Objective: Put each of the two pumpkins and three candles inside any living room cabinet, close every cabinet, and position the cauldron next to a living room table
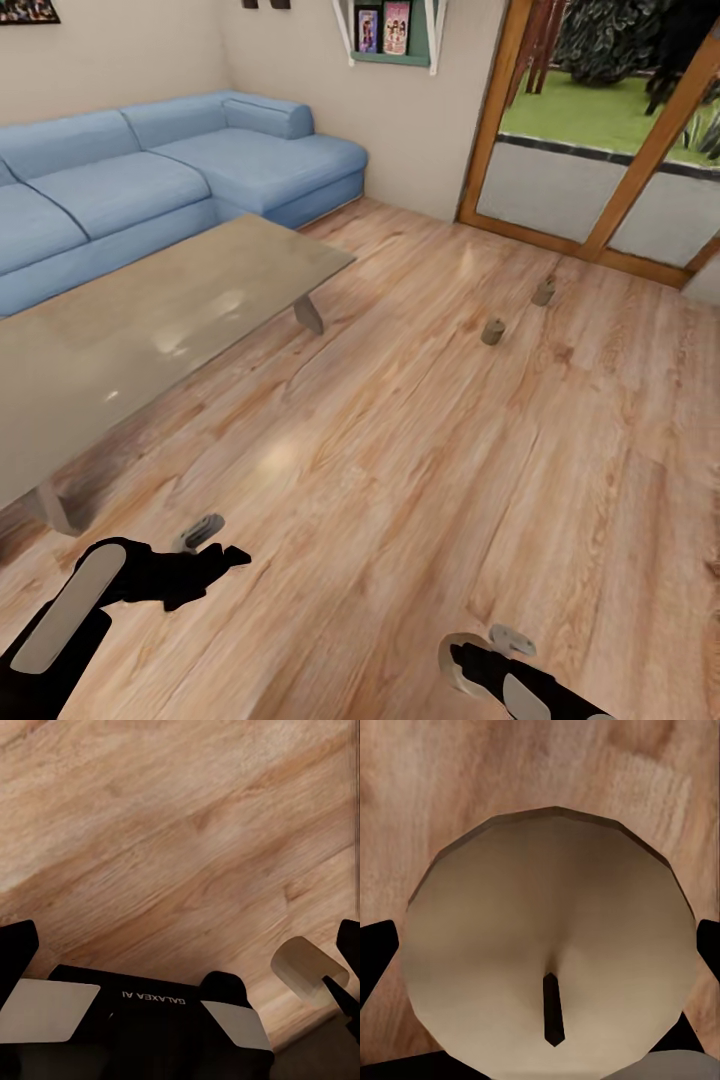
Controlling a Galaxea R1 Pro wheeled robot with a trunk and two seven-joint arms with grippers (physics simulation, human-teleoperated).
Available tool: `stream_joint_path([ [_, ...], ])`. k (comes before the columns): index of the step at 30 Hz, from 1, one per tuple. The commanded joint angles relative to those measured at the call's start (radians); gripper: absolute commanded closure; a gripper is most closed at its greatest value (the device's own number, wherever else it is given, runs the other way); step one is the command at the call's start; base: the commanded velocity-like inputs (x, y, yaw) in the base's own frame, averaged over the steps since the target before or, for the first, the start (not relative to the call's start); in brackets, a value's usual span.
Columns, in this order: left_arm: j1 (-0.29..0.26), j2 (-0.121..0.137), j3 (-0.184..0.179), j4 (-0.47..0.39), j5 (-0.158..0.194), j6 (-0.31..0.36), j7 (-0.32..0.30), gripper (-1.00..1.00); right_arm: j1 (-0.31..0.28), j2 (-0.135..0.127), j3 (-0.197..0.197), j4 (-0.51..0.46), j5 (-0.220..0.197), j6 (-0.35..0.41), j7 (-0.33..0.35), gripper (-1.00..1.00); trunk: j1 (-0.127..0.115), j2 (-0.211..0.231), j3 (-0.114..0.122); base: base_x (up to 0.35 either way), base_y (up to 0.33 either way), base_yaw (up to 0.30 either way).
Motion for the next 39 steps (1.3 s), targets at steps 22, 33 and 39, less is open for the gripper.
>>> stream_joint_path([
  [22,0.0,0.001,-0.001,-0.002,0.01,0.0,0.011,-1.0,-0.001,-0.001,0.005,-0.001,-0.005,0.003,-0.002,1.0,0.0,0.0,-0.001,0.314,-0.105,-0.187],
  [33,0.0,0.002,-0.001,-0.003,0.01,0.0,0.011,-1.0,-0.001,-0.001,0.005,-0.001,-0.005,0.003,-0.002,1.0,0.0,0.0,-0.001,0.321,0.0,-0.066],
  [39,0.0,0.001,-0.001,-0.004,0.01,0.0,0.011,-1.0,-0.001,-0.001,0.005,-0.001,-0.005,0.003,-0.002,1.0,0.0,0.0,-0.001,0.323,0.0,-0.27],
])
